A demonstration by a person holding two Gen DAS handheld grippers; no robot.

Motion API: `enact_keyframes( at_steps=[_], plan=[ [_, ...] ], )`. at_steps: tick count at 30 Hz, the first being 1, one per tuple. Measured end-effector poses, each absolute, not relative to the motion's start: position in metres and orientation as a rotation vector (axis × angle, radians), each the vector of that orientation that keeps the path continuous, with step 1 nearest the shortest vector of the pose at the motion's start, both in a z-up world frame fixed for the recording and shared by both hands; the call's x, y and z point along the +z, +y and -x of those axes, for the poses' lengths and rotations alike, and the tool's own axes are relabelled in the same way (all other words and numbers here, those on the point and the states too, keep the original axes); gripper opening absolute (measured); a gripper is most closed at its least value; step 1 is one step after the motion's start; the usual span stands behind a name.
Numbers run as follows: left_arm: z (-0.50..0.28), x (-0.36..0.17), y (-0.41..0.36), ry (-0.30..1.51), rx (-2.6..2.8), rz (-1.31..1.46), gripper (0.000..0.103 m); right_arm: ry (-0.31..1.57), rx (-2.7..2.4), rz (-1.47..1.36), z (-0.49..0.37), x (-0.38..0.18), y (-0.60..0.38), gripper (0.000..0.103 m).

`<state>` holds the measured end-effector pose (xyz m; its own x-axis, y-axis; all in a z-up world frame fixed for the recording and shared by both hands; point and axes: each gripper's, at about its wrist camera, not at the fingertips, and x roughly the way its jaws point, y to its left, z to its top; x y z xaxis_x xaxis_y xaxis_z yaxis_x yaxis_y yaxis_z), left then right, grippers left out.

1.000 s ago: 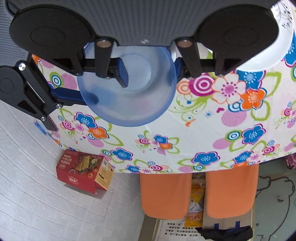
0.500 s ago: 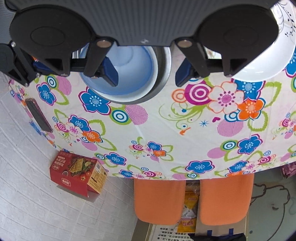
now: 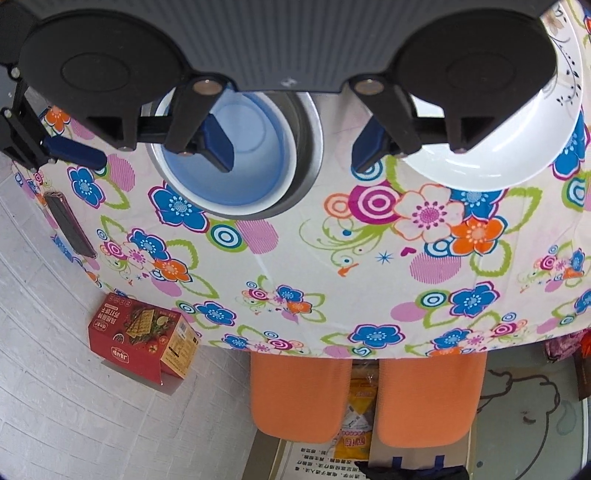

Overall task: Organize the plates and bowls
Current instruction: 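Carry the blue bowl with both tools and lower it into the white bowl, then grasp the nested bowls' rim with both tools and lift them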

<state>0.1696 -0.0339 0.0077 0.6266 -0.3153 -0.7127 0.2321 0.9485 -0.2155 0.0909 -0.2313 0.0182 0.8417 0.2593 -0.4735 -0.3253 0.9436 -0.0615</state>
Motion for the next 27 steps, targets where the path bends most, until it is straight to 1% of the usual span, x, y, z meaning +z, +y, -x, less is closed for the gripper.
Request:
enact_keyframes(
  at_steps=[16,27],
  plan=[
    [-0.195,-0.011,-0.044,0.883,-0.303,0.001,0.07,0.526,0.245,0.045,-0.133,0.008,-0.237,0.081],
    [-0.214,-0.028,-0.052,0.909,-0.321,-0.12,0.07,0.609,0.256,0.028,-0.156,-0.012,-0.23,0.081]
  ],
)
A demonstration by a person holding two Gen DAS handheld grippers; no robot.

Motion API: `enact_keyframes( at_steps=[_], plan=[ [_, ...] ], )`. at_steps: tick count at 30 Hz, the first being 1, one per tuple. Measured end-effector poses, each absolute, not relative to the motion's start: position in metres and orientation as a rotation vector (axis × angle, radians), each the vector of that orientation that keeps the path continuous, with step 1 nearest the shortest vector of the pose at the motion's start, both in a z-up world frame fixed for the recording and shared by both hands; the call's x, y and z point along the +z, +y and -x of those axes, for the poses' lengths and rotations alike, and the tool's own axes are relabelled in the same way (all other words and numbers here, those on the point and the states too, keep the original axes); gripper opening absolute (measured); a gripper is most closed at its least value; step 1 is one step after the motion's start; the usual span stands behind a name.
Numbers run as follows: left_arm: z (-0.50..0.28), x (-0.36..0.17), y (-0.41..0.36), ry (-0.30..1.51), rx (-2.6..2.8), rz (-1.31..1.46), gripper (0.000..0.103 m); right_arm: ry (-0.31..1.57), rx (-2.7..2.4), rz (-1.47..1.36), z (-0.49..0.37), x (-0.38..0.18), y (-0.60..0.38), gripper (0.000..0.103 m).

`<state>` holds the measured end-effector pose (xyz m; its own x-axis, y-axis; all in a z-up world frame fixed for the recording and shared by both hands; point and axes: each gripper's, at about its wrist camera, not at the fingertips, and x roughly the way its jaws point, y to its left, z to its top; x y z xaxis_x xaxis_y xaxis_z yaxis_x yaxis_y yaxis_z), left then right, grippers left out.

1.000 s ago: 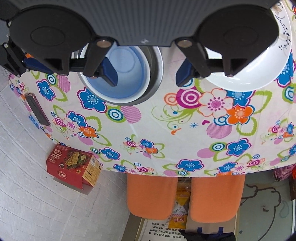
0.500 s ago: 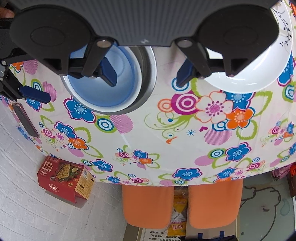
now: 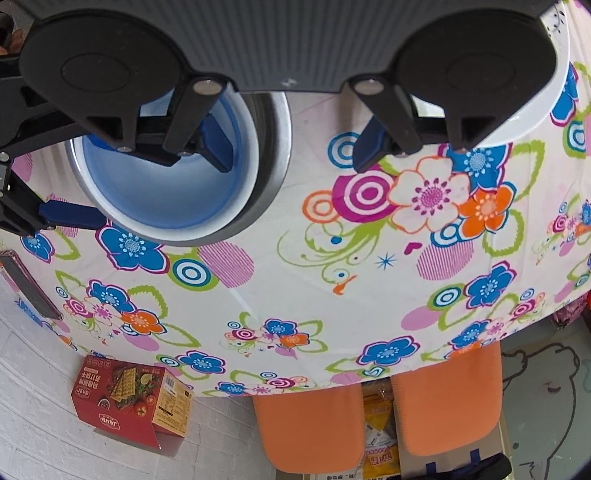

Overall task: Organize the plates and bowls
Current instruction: 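Grasp the nested bowls' rim with both tools and lift them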

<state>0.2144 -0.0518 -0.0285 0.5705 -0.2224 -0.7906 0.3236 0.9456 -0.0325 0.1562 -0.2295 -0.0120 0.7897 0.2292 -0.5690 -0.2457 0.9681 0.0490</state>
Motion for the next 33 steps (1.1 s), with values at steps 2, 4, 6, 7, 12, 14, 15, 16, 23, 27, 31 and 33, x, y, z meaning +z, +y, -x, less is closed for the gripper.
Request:
enact_keyframes(
  at_steps=[2,4,6,7,12,14,15,16,23,27,31,33],
  plan=[
    [-0.217,-0.031,-0.05,0.914,-0.332,-0.116,0.072,0.628,0.252,0.015,-0.158,-0.017,-0.23,0.081],
    [-0.22,-0.034,-0.05,0.92,-0.355,-0.114,0.072,0.651,0.255,0.01,-0.161,-0.023,-0.229,0.081],
    [-0.222,-0.035,-0.05,0.927,-0.382,-0.113,0.072,0.64,0.254,0.025,-0.159,-0.027,-0.224,0.083],
    [-0.223,-0.037,-0.05,0.933,-0.402,-0.111,0.072,0.637,0.252,0.022,-0.158,-0.028,-0.223,0.083],
    [-0.221,-0.037,-0.051,0.901,-0.442,-0.147,0.073,0.617,0.234,0.026,-0.154,-0.03,-0.219,0.085],
    [-0.221,-0.036,-0.052,0.904,-0.454,-0.15,0.073,0.608,0.23,0.024,-0.153,-0.032,-0.218,0.085],
    [-0.22,-0.036,-0.053,0.898,-0.464,-0.156,0.073,0.602,0.228,0.024,-0.152,-0.032,-0.218,0.085],
    [-0.218,-0.035,-0.054,0.88,-0.47,-0.172,0.073,0.6,0.227,0.023,-0.152,-0.032,-0.218,0.085],
    [-0.217,-0.034,-0.049,0.857,-0.565,-0.169,0.073,0.666,0.195,0.017,-0.152,-0.026,-0.219,0.083],
    [-0.219,-0.039,-0.05,0.898,-0.591,-0.137,0.063,0.641,0.188,0.005,-0.147,-0.03,-0.222,0.083],
    [-0.221,-0.038,-0.051,0.937,-0.569,-0.112,0.042,0.614,0.229,0.004,-0.147,-0.031,-0.22,0.079],
    [-0.223,-0.037,-0.052,0.961,-0.548,-0.074,0.036,0.612,0.256,0.021,-0.148,-0.031,-0.214,0.076]
  ],
)
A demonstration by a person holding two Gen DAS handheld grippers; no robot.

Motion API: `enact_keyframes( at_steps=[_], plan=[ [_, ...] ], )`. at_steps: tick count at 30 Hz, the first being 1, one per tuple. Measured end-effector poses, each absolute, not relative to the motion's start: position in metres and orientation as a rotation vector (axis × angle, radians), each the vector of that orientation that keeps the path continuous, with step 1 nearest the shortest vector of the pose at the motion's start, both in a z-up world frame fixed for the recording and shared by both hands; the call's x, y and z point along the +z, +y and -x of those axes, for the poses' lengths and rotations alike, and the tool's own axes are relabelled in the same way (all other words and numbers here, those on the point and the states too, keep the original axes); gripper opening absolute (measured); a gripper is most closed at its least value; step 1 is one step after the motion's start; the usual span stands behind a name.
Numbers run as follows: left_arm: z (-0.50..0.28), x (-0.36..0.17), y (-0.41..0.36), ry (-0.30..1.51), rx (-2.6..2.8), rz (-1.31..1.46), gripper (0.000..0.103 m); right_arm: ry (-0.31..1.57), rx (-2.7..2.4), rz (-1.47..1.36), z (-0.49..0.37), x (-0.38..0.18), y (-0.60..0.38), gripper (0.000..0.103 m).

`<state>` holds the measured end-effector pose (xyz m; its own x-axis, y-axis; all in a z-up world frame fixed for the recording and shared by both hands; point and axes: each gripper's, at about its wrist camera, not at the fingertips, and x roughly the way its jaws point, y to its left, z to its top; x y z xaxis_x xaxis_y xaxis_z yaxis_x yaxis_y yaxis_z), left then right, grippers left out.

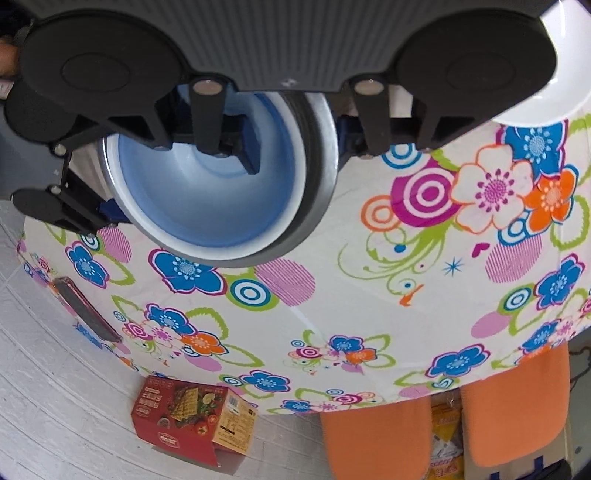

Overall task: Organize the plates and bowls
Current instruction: 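Grasp the nested bowls' rim with both tools and lift them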

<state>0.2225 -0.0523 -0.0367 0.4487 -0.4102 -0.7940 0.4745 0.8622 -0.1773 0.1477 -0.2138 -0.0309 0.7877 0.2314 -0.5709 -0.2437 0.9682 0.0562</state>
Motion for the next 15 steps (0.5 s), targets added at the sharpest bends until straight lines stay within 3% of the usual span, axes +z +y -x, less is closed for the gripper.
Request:
enact_keyframes(
  at_steps=[8,15],
  plan=[
    [-0.228,-0.017,-0.054,0.968,-0.5,0.028,0.033,0.599,0.29,-0.006,-0.143,-0.009,-0.207,0.073],
    [-0.226,0.041,-0.031,0.879,-0.48,0.079,0.034,0.504,0.321,0.061,-0.14,0.044,-0.185,0.074]
  ],
)
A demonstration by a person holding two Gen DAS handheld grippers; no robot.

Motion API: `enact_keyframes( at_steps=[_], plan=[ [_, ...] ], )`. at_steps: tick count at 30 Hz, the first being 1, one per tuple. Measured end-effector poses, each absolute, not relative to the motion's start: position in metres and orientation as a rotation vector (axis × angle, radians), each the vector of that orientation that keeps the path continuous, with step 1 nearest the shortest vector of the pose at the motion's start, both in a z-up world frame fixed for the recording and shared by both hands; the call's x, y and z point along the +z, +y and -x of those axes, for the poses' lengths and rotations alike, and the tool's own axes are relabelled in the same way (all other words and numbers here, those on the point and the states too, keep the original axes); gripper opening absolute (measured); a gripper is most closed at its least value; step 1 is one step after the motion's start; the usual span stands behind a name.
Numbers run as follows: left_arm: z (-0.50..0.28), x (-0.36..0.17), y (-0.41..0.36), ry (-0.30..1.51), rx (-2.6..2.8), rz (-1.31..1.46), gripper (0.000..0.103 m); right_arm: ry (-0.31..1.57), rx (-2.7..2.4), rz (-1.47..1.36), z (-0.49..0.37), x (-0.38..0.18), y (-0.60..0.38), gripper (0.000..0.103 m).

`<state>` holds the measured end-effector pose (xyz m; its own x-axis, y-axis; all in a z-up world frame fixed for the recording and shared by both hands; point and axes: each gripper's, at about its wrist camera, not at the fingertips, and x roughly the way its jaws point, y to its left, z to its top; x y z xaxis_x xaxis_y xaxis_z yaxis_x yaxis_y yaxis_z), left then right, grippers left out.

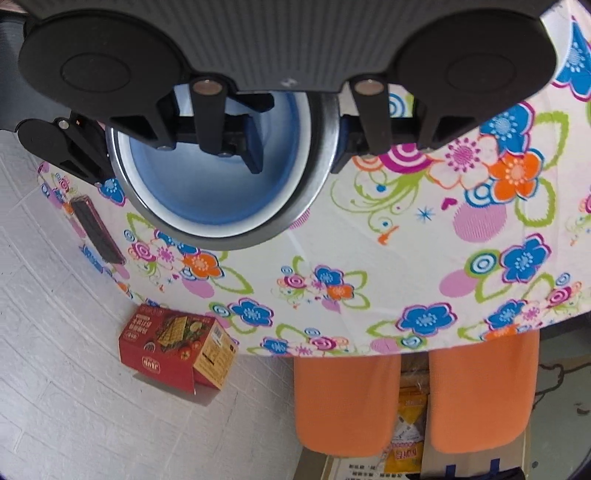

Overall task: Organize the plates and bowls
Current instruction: 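Grasp the nested bowls' rim with both tools and lift them, then carry the nested bowls with both tools and lower them onto the plate stack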

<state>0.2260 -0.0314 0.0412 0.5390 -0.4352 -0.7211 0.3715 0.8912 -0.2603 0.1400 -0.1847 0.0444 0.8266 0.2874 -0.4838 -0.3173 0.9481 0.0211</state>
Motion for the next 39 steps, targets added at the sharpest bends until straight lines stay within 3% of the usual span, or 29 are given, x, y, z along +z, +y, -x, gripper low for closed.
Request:
enact_keyframes(
  at_steps=[7,17,24,25,26,27,39],
  plan=[
    [-0.187,0.07,0.055,0.82,-0.289,0.08,0.035,0.455,0.537,0.095,-0.139,0.055,-0.111,0.075],
    [-0.15,-0.003,0.13,0.96,-0.174,0.175,0.036,0.651,0.655,0.121,-0.13,0.0,-0.052,0.075],
    [-0.147,-0.015,0.135,0.919,-0.178,0.163,0.035,0.672,0.623,0.131,-0.131,-0.009,-0.04,0.075],
    [-0.147,-0.014,0.134,0.905,-0.177,0.156,0.044,0.672,0.614,0.131,-0.133,-0.009,-0.04,0.075],
    [-0.147,-0.013,0.134,0.896,-0.183,0.151,0.063,0.68,0.608,0.127,-0.135,-0.009,-0.04,0.075],
    [-0.146,-0.011,0.134,0.887,-0.197,0.155,0.069,0.682,0.61,0.124,-0.135,-0.008,-0.041,0.075],
    [-0.123,0.027,0.143,0.702,-0.038,0.113,0.075,0.528,0.496,0.027,-0.125,0.02,-0.075,0.076]
  ],
)
